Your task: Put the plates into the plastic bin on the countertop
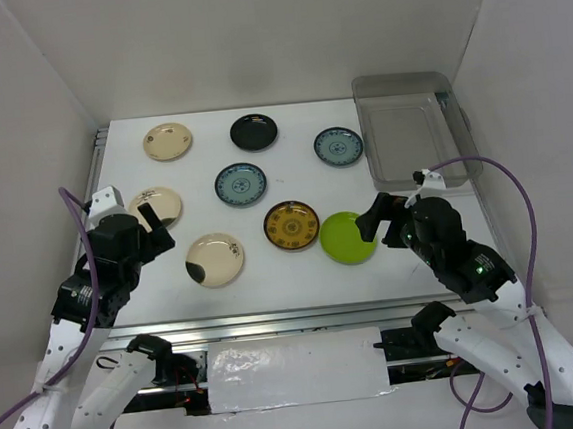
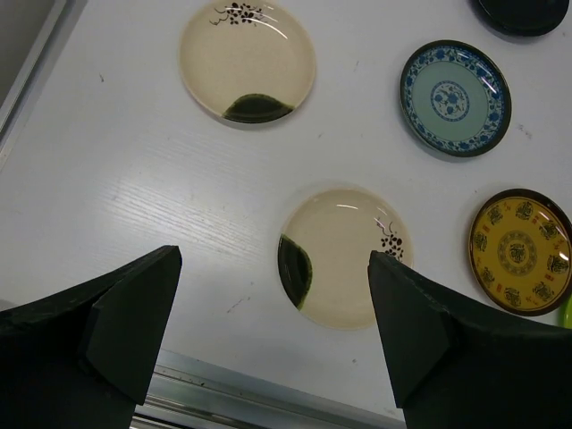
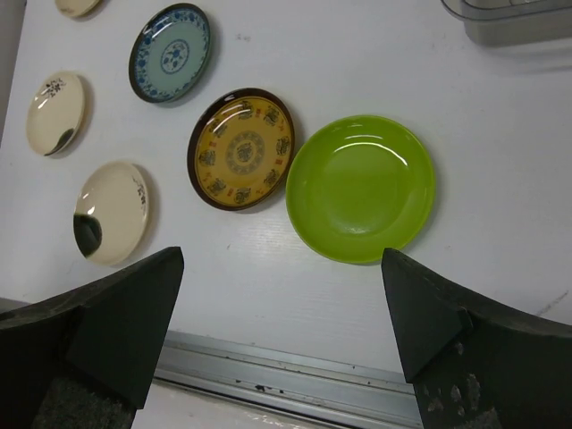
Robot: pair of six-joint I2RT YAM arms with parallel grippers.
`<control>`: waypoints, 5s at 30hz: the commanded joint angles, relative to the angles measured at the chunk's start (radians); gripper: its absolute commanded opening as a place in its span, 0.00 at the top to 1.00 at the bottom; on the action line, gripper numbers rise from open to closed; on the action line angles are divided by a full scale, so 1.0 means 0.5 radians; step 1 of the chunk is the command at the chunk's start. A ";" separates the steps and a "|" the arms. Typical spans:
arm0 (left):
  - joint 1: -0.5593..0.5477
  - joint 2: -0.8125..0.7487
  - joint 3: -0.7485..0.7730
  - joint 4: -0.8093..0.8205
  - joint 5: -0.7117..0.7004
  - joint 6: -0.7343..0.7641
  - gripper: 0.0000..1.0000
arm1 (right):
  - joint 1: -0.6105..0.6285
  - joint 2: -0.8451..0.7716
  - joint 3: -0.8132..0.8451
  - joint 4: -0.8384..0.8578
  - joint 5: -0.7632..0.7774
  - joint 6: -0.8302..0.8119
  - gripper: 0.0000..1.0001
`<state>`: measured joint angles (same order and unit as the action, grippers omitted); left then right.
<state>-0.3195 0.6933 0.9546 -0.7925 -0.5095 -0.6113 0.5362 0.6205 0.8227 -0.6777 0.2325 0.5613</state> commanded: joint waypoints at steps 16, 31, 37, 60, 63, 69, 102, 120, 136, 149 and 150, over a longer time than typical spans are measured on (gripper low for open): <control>-0.005 -0.003 0.048 -0.035 -0.162 -0.112 0.01 | 0.053 0.132 -0.010 0.379 -0.552 0.028 0.00; -0.005 -0.046 0.051 -0.066 -0.221 -0.143 0.01 | 0.808 2.047 0.342 1.763 -0.766 0.733 0.00; -0.005 -0.043 0.048 -0.050 -0.193 -0.127 0.01 | 0.842 2.511 0.490 1.813 -0.668 0.951 0.08; -0.005 -0.067 0.042 -0.032 -0.165 -0.109 0.01 | 0.710 2.790 0.444 2.058 -0.726 1.304 1.00; -0.008 -0.071 0.048 -0.035 -0.177 -0.118 0.01 | 0.692 2.723 0.481 2.067 -0.814 1.295 1.00; -0.005 -0.199 0.060 -0.075 -0.282 -0.173 0.01 | 0.414 2.197 0.444 1.954 -1.026 1.176 1.00; -0.008 0.165 0.076 -0.001 0.055 -0.069 0.01 | -1.652 2.677 1.312 0.720 -0.511 1.169 0.52; 0.924 0.788 -0.375 0.624 0.632 -1.063 0.01 | -1.021 1.515 0.627 1.020 -0.892 0.709 0.00; 1.127 1.776 -0.394 1.439 0.544 -1.437 0.03 | -0.094 0.683 -0.768 2.598 -2.021 0.967 0.00; 1.139 2.001 -0.167 1.067 0.565 -1.486 1.00 | -0.121 0.275 -0.743 2.071 -1.779 0.829 0.00; 1.142 1.973 -0.136 0.988 0.550 -1.468 1.00 | -0.118 0.281 -0.701 2.028 -1.745 0.774 0.00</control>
<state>0.2413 1.6741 0.8742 -0.1173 -0.2253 -1.3666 0.4835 0.7742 0.4080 0.4152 -0.6910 1.0107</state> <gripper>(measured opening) 0.087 0.997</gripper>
